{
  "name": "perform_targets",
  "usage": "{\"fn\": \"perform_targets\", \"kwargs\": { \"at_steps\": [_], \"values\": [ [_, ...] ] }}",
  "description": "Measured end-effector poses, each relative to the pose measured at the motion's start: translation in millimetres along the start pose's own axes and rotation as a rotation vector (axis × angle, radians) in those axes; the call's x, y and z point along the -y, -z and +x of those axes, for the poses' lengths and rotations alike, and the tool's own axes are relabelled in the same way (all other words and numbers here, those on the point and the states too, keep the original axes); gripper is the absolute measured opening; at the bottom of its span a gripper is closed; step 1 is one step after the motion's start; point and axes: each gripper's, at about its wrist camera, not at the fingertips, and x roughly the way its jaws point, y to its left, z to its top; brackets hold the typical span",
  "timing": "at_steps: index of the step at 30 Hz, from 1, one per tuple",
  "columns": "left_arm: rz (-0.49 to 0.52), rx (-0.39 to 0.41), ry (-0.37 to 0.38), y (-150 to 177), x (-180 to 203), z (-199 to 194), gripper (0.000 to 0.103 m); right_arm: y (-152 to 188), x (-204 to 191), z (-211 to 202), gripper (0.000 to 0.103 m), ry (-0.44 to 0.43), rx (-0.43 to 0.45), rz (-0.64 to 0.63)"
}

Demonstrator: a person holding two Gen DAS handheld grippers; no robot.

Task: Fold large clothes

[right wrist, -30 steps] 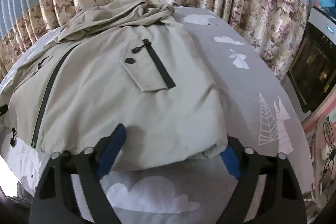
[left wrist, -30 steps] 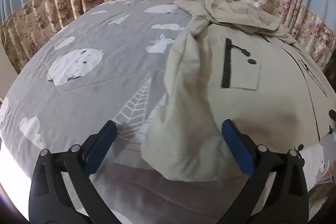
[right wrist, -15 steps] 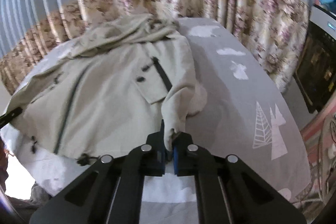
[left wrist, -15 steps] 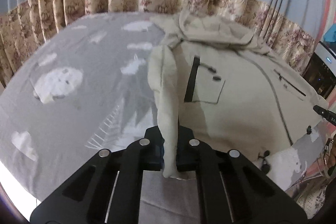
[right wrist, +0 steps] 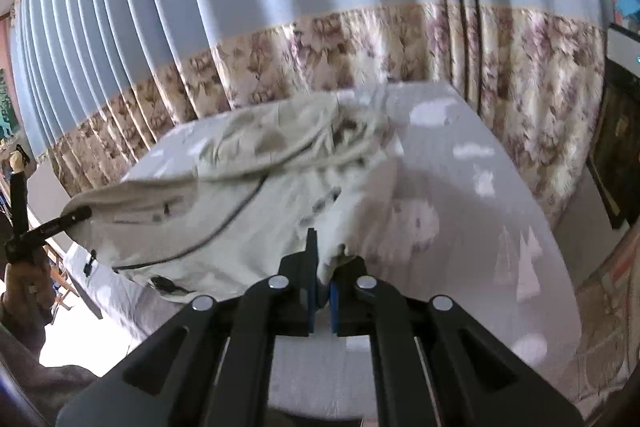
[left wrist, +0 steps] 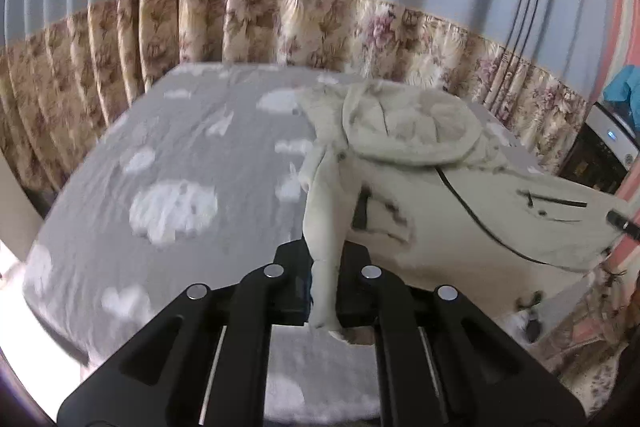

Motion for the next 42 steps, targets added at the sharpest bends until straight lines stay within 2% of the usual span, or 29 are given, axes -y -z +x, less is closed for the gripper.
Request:
{"fn": "perform_targets", "kwargs": {
  "at_steps": [2, 5, 7, 9, 10, 13, 15, 16, 17, 18, 19, 20, 21, 22, 23, 25, 26, 29, 32, 34, 36, 37, 38, 39, 40, 41, 42],
  "values": [
    [0.015, 0.028, 0.002, -20.2, 0.7, 13.7, 0.009, -25.4, 8.2, 19.7, 0.004, -0.016, 0.017, 0.004],
    [0.06, 0.032, -0.05, -67.3, 3.7, 59.3, 0.013, -63.4, 13.8, 50.3, 0.004, -0.003, 0.032, -0.02],
    [0.076, 0.02, -0.076, -95.5, 8.3, 90.9, 0.013, -97.3, 15.7, 82.0, 0.004, -0.009, 0.03, -0.043],
    [0.061, -0.008, -0.065, -130.5, 10.3, 125.3, 0.013, -131.9, 17.7, 119.5, 0.004, 0.021, 0.02, -0.06],
    [0.085, -0.009, -0.082, -144.8, 14.1, 140.2, 0.013, -150.4, 20.0, 142.1, 0.004, 0.029, 0.005, -0.065],
    [0.104, -0.036, -0.113, -192.2, 17.9, 194.4, 0.016, -189.9, 30.9, 200.0, 0.005, 0.049, -0.039, -0.032],
    [0.072, -0.079, -0.134, -218.8, 14.4, 235.7, 0.024, -209.5, 37.7, 244.1, 0.005, 0.081, -0.092, -0.019],
    [0.084, -0.116, -0.151, -227.7, 15.7, 257.7, 0.034, -214.7, 41.6, 259.9, 0.009, 0.097, -0.116, -0.005],
    [0.103, -0.133, -0.184, -233.8, 16.7, 278.3, 0.047, -218.4, 45.9, 279.6, 0.017, 0.113, -0.153, 0.012],
    [0.097, -0.154, -0.216, -236.6, 15.5, 290.7, 0.06, -221.0, 52.8, 302.2, 0.032, 0.137, -0.198, 0.045],
    [0.086, -0.175, -0.248, -239.1, 12.6, 300.5, 0.076, -221.3, 56.7, 315.5, 0.043, 0.168, -0.224, 0.067],
    [0.081, -0.169, -0.262, -241.5, 9.7, 302.8, 0.079, -221.2, 57.3, 321.3, 0.063, 0.206, -0.233, 0.07],
    [0.075, -0.148, -0.258, -244.9, 5.9, 298.1, 0.083, -222.0, 56.2, 318.8, 0.07, 0.221, -0.212, 0.062],
    [0.069, -0.131, -0.247, -247.4, 2.4, 291.4, 0.093, -224.3, 52.8, 308.4, 0.073, 0.213, -0.162, 0.038],
    [0.068, -0.088, -0.245, -251.0, -1.0, 278.1, 0.097, -225.2, 50.1, 301.9, 0.078, 0.201, -0.137, 0.021],
    [0.087, -0.029, -0.256, -254.2, -0.4, 258.7, 0.098, -226.1, 41.5, 277.7, 0.078, 0.194, -0.073, -0.021],
    [0.101, -0.016, -0.218, -253.4, 4.8, 249.6, 0.1, -224.3, 36.3, 266.4, 0.08, 0.163, -0.049, -0.031],
    [0.169, -0.052, -0.158, -244.0, 29.6, 249.9, 0.1, -216.5, 22.7, 266.6, 0.083, 0.066, -0.116, -0.051],
    [0.222, -0.103, -0.13, -227.5, 57.4, 274.0, 0.1, -204.9, -1.5, 285.1, 0.083, 0.057, -0.166, -0.151],
    [0.243, -0.15, -0.138, -218.2, 71.6, 300.3, 0.1, -197.7, -8.8, 311.3, 0.083, 0.041, -0.24, -0.156],
    [0.248, -0.179, -0.13, -211.1, 77.5, 318.6, 0.098, -191.6, -10.2, 327.0, 0.081, 0.018, -0.278, -0.132],
    [0.262, -0.201, -0.143, -207.1, 79.9, 332.8, 0.088, -189.4, -10.9, 332.1, 0.077, 0.022, -0.281, -0.137],
    [0.269, -0.224, -0.149, -203.4, 79.6, 343.8, 0.072, -187.1, -11.4, 338.4, 0.049, 0.021, -0.287, -0.146],
    [0.267, -0.24, -0.141, -200.7, 78.2, 351.0, 0.065, -186.6, -10.5, 343.8, 0.014, 0.025, -0.294, -0.147],
    [0.254, -0.256, -0.125, -198.4, 75.4, 357.9, 0.046, -185.4, -9.7, 344.7, 0.0, 0.04, -0.294, -0.15],
    [0.24, -0.263, -0.116, -196.9, 72.7, 361.8, 0.015, -186.0, -7.7, 346.2, 0.0, 0.049, -0.29, -0.146],
    [0.246, -0.268, -0.133, -196.0, 72.2, 366.9, 0.002, -189.1, -3.6, 345.2, 0.0, 0.037, -0.277, -0.124]
  ]
}}
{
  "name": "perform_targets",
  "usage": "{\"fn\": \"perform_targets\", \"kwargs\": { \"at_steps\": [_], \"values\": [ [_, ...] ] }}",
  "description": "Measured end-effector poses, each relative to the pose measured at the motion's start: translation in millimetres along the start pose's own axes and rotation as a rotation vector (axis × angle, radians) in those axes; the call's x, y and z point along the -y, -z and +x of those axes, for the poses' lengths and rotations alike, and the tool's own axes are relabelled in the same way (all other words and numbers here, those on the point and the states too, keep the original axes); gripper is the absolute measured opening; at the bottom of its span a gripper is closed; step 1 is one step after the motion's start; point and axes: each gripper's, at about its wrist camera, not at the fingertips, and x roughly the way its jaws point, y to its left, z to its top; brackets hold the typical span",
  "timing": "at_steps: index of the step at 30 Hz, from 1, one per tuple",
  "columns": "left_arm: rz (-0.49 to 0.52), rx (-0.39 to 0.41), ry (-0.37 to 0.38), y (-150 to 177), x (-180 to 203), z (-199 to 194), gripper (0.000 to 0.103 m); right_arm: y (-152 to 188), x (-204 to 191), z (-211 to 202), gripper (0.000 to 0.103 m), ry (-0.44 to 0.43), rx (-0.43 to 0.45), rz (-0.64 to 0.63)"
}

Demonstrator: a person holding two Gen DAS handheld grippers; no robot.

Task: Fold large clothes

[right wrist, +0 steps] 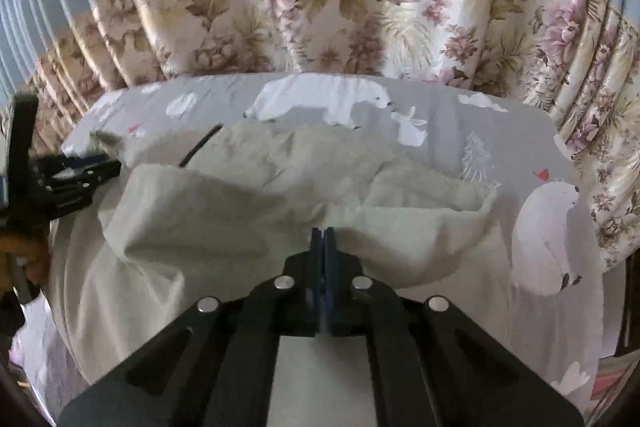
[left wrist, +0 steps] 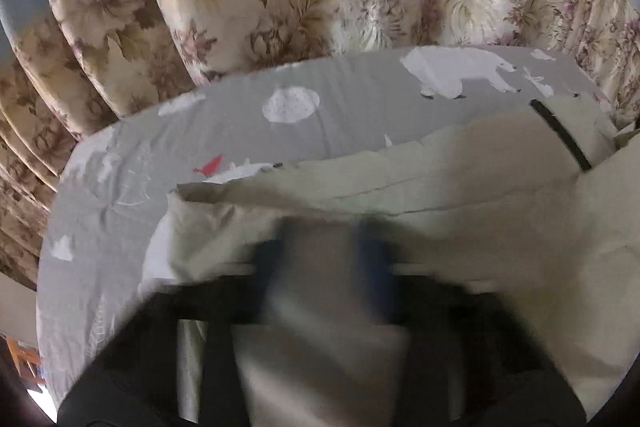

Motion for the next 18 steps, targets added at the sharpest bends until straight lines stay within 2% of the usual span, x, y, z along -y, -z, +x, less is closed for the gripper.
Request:
{"fn": "perform_targets", "kwargs": {
  "at_steps": [2, 5, 7, 9, 11, 14, 15, 16, 17, 18],
  "values": [
    [0.002, 0.018, -0.043, -0.4, -2.4, 3.8, 0.0, -4.5, 4.8, -3.1, 0.0, 0.005, 0.025, 0.015],
    [-0.048, 0.038, -0.103, -1.8, -20.1, 7.3, 0.0, -13.8, 9.5, -6.5, 0.001, 0.022, 0.046, -0.001],
    [-0.078, 0.023, -0.1, -3.5, -31.1, 13.3, 0.0, -17.1, 11.1, -4.1, 0.003, 0.008, 0.033, -0.011],
    [-0.047, 0.018, -0.137, -3.5, -31.0, 20.4, 0.0, -21.1, 12.2, 1.8, 0.001, 0.091, 0.05, -0.042],
    [-0.049, 0.01, -0.166, -3.4, -33.6, 30.6, 0.0, -25.7, 27.5, 16.1, 0.0, 0.123, 0.026, 0.0],
    [-0.081, -0.002, -0.166, -4.0, -38.9, 38.5, 0.0, -25.6, 40.2, 29.8, 0.002, 0.114, -0.012, 0.035],
    [-0.097, 0.011, -0.162, -3.6, -42.0, 35.3, 0.0, -23.8, 39.5, 25.1, 0.01, 0.112, 0.009, 0.037],
    [-0.11, 0.027, -0.15, -3.4, -45.3, 29.0, 0.0, -20.6, 37.9, 16.6, 0.024, 0.108, 0.036, 0.037],
    [-0.121, 0.05, -0.136, -2.8, -48.1, 20.3, 0.0, -16.8, 35.5, 6.8, 0.054, 0.1, 0.058, 0.032],
    [-0.127, 0.091, -0.116, -1.6, -49.9, 3.4, 0.005, -10.5, 30.4, -8.5, 0.067, 0.084, 0.101, 0.018]
  ]
}}
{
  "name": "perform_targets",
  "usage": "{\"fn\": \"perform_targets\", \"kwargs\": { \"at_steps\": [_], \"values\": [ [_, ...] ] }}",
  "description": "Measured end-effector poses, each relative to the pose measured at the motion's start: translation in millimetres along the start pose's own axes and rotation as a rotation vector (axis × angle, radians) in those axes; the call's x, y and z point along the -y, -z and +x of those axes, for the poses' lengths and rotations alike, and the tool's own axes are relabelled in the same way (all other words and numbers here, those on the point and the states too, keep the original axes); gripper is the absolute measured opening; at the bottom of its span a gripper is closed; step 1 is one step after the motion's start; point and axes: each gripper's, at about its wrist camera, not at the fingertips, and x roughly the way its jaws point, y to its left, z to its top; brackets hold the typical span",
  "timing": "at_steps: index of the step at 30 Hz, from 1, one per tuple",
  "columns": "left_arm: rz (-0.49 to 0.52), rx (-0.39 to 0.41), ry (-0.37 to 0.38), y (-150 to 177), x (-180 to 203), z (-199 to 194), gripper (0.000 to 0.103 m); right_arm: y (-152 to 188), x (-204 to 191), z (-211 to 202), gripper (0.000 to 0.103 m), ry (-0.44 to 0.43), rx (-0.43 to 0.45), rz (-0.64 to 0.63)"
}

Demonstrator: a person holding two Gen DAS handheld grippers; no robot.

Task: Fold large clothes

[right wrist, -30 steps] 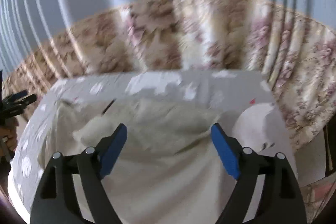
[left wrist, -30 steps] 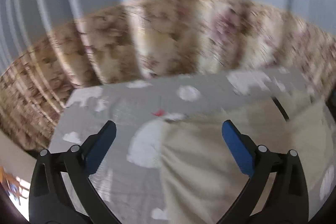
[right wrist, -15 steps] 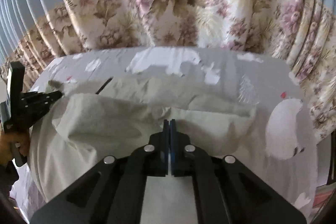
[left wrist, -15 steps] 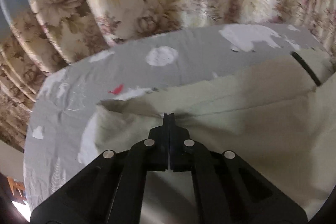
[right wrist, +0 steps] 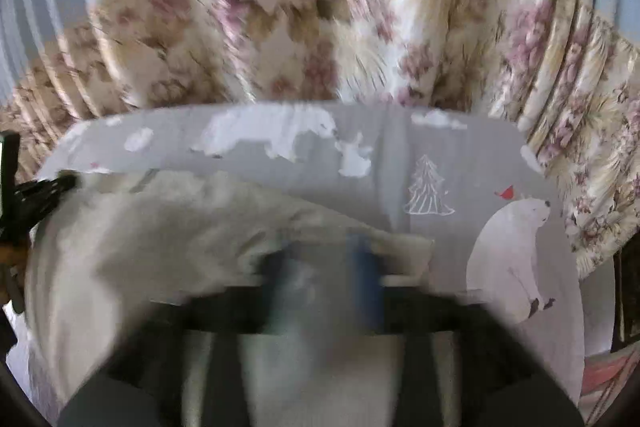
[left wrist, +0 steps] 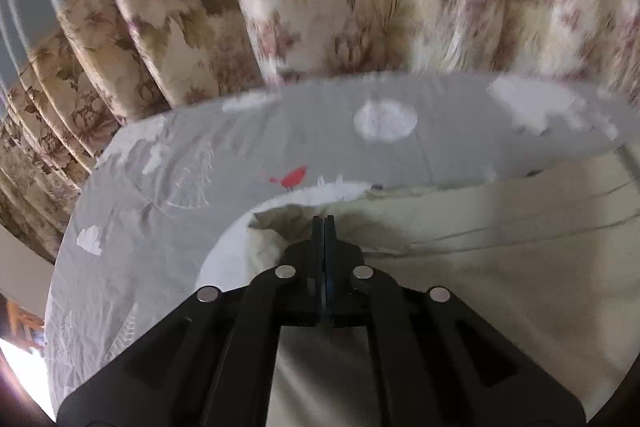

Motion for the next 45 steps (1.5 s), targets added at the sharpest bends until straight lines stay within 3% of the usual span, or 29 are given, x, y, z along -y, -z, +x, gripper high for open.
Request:
{"fn": "perform_targets", "kwargs": {
  "at_steps": [1, 2, 3, 4, 5, 9, 12, 14, 20, 22, 24, 27, 31, 37, 39, 41, 45],
  "values": [
    [-0.007, 0.031, 0.008, 0.0, -2.1, -14.2, 0.024, 4.0, -2.5, -12.8, 0.067, 0.0, 0.031, -0.007],
    [-0.024, 0.065, 0.021, 0.8, -3.8, -30.4, 0.052, 7.8, -6.0, -23.2, 0.067, -0.008, 0.05, -0.011],
    [-0.047, 0.113, 0.05, 3.6, -3.0, -52.0, 0.066, 13.1, -12.1, -34.0, 0.067, -0.044, 0.064, -0.014],
    [-0.059, 0.147, 0.066, 6.4, 1.7, -68.5, 0.086, 16.2, -18.7, -39.2, 0.067, -0.063, 0.069, -0.016],
    [-0.065, 0.162, 0.069, 8.8, 7.0, -78.3, 0.094, 20.6, -30.1, -42.1, 0.067, -0.093, 0.059, -0.019],
    [-0.015, 0.14, 0.159, 16.7, 61.5, -95.8, 0.097, 22.8, -70.2, -24.0, 0.067, -0.149, 0.01, -0.062],
    [0.098, 0.098, 0.099, 22.0, 105.1, -73.6, 0.097, 18.2, -74.6, 14.9, 0.068, -0.091, -0.068, -0.053],
    [0.153, 0.087, 0.005, 23.6, 120.9, -48.5, 0.097, 14.0, -67.2, 34.1, 0.07, -0.076, -0.1, -0.016],
    [0.139, 0.072, -0.08, 9.8, 119.6, -13.3, 0.1, 0.5, -68.9, 71.2, 0.081, 0.034, -0.098, -0.062],
    [0.182, 0.098, -0.106, 8.6, 117.2, -5.1, 0.1, -4.0, -63.5, 75.2, 0.084, 0.038, -0.081, -0.067],
    [0.181, 0.098, -0.088, 10.1, 114.2, -3.7, 0.1, -6.2, -47.8, 79.6, 0.086, 0.017, -0.078, -0.003],
    [0.181, 0.102, -0.104, 12.4, 110.3, -7.3, 0.1, -3.6, -29.4, 76.5, 0.086, -0.007, -0.074, 0.059],
    [0.263, 0.132, -0.16, 22.1, 102.2, -12.1, 0.1, 9.8, -11.8, 51.7, 0.087, 0.082, -0.063, -0.021],
    [0.171, 0.156, -0.053, 34.3, 79.9, -52.7, 0.1, 39.1, 54.6, -19.3, 0.089, 0.158, 0.016, 0.11],
    [0.133, 0.156, 0.024, 37.5, 87.0, -70.2, 0.1, 50.0, 77.8, -31.1, 0.089, 0.177, 0.005, 0.178],
    [0.083, 0.141, 0.105, 37.6, 101.0, -82.3, 0.1, 57.9, 89.5, -25.8, 0.089, 0.113, -0.042, 0.222],
    [0.058, 0.122, 0.166, 35.8, 136.0, -90.3, 0.1, 64.3, 76.4, -10.5, 0.088, 0.014, -0.076, 0.191]
  ]
}}
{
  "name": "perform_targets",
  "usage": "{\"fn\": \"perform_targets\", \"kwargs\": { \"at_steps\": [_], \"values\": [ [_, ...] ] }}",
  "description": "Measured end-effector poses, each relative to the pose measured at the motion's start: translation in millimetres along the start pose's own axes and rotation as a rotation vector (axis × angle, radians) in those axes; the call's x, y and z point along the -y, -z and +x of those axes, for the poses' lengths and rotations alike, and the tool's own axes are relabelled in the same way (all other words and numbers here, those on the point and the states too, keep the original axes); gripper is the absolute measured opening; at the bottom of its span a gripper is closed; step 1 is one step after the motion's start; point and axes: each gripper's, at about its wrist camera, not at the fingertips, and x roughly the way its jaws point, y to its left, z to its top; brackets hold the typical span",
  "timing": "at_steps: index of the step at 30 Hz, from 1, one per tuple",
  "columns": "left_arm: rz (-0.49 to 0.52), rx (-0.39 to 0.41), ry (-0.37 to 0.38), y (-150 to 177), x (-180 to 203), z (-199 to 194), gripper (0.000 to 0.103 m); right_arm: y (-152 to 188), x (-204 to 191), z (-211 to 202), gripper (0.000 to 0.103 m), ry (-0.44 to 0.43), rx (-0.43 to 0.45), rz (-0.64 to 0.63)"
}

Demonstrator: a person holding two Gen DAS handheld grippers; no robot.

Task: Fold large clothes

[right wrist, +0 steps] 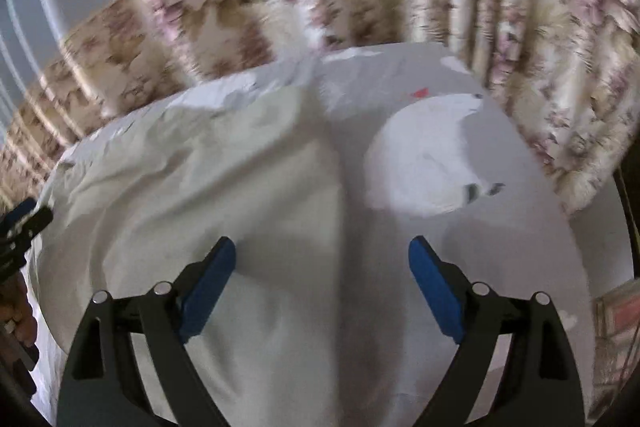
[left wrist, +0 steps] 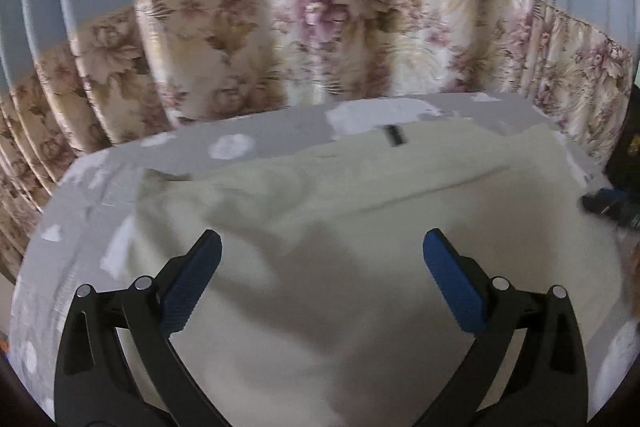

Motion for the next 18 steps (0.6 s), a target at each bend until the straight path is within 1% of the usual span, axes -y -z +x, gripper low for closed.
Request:
{"fn": "perform_targets", "kwargs": {
  "at_steps": [1, 2, 3, 5, 6, 7, 9, 11, 13, 14, 15, 16, 17, 18],
  "values": [
    [-0.001, -0.004, 0.011, -0.9, 8.9, 0.8, 0.1, -0.3, -3.6, 2.5, 0.088, 0.001, 0.001, -0.005],
    [-0.004, -0.024, 0.036, -2.1, 18.9, 4.6, 0.1, -2.3, -5.3, 6.0, 0.088, -0.01, 0.005, 0.009],
    [-0.006, -0.037, 0.042, -1.8, 24.2, 7.5, 0.1, -2.1, -8.3, 8.3, 0.088, -0.038, 0.008, 0.021],
    [0.012, -0.063, 0.024, 0.1, 35.2, 17.6, 0.1, -1.6, -16.8, 12.9, 0.088, -0.113, -0.006, 0.022],
    [0.03, -0.083, 0.007, 2.5, 40.4, 25.6, 0.1, -0.9, -27.4, 18.1, 0.088, -0.135, -0.028, -0.009],
    [0.038, -0.096, -0.011, 4.9, 41.6, 31.1, 0.1, 0.2, -34.3, 21.7, 0.088, -0.132, -0.041, -0.026],
    [0.033, -0.125, -0.04, 9.9, 37.3, 42.3, 0.1, 0.5, -33.8, 25.9, 0.088, -0.161, -0.059, 0.018],
    [0.011, -0.143, -0.033, 13.3, 30.9, 47.8, 0.1, 1.7, -30.0, 29.0, 0.087, -0.203, -0.075, 0.06],
    [0.032, -0.148, -0.044, 16.7, 31.4, 50.9, 0.1, 3.3, -32.6, 31.6, 0.082, -0.225, -0.078, 0.046],
    [0.042, -0.146, -0.05, 16.8, 32.4, 51.6, 0.1, 3.8, -32.6, 31.7, 0.076, -0.244, -0.08, 0.048],
    [0.042, -0.144, -0.054, 17.9, 33.7, 52.4, 0.1, 3.4, -32.4, 31.8, 0.068, -0.261, -0.089, 0.056],
    [0.035, -0.142, -0.052, 17.1, 31.8, 53.4, 0.1, 2.0, -31.7, 31.5, 0.062, -0.275, -0.094, 0.062],
    [0.026, -0.141, -0.052, 17.0, 30.6, 54.2, 0.1, 1.2, -32.9, 30.8, 0.051, -0.305, -0.105, 0.071],
    [0.02, -0.141, -0.056, 17.3, 30.6, 55.0, 0.1, 0.4, -34.2, 29.0, 0.042, -0.315, -0.11, 0.075]
  ]
}}
